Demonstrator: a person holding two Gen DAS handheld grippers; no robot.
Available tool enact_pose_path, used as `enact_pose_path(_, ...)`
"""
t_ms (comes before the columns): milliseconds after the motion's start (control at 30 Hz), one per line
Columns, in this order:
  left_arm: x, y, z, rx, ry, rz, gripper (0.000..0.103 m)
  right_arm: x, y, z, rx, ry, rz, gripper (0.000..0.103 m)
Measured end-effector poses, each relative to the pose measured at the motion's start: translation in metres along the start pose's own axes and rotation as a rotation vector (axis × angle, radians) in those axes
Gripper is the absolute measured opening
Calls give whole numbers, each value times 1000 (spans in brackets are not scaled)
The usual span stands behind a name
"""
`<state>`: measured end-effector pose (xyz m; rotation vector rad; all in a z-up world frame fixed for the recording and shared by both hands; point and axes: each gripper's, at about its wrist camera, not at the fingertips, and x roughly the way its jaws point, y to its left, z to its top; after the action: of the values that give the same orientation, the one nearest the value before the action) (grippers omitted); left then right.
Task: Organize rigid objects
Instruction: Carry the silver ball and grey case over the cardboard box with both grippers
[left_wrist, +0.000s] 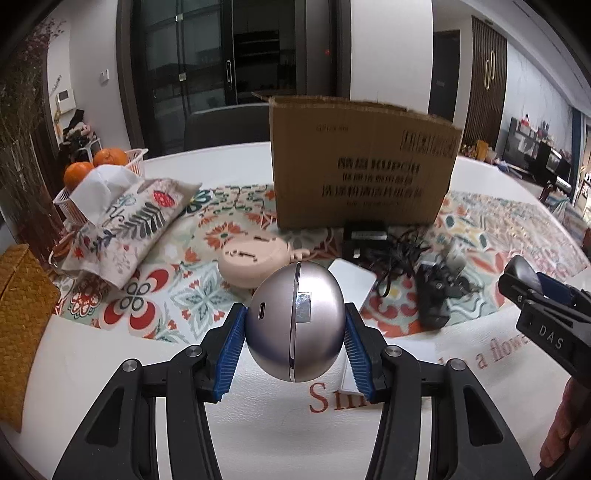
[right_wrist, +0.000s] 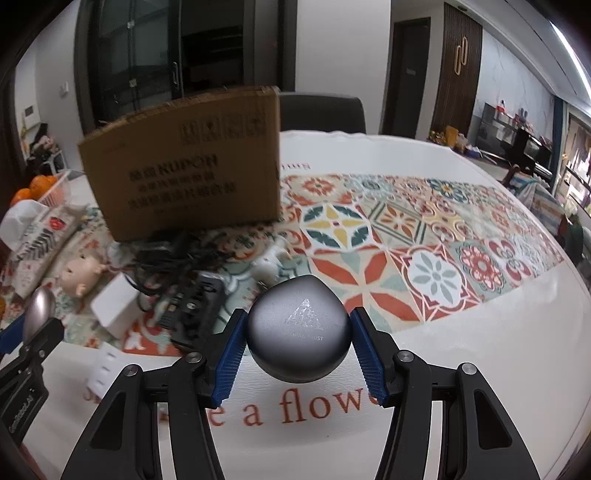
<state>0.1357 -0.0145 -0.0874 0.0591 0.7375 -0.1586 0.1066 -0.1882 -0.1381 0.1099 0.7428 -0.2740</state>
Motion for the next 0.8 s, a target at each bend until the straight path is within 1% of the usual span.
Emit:
enact_pose_path(200,-13,1,12,-19,-30,-40,51,-26,4,8,-3,-66,40,57)
enact_pose_path(367,-23,-1,23,-17,-73,-49,51,-39,6,16,-15,-111,70,57)
enact_pose_path(633,-31,-2,40,-14,-126,-63,51,-51,8,29,-13,-150,124,57)
enact_pose_path(800,-31,-1,55,-20,-142,-80,51,-51,10,40,-9,-162,161,57)
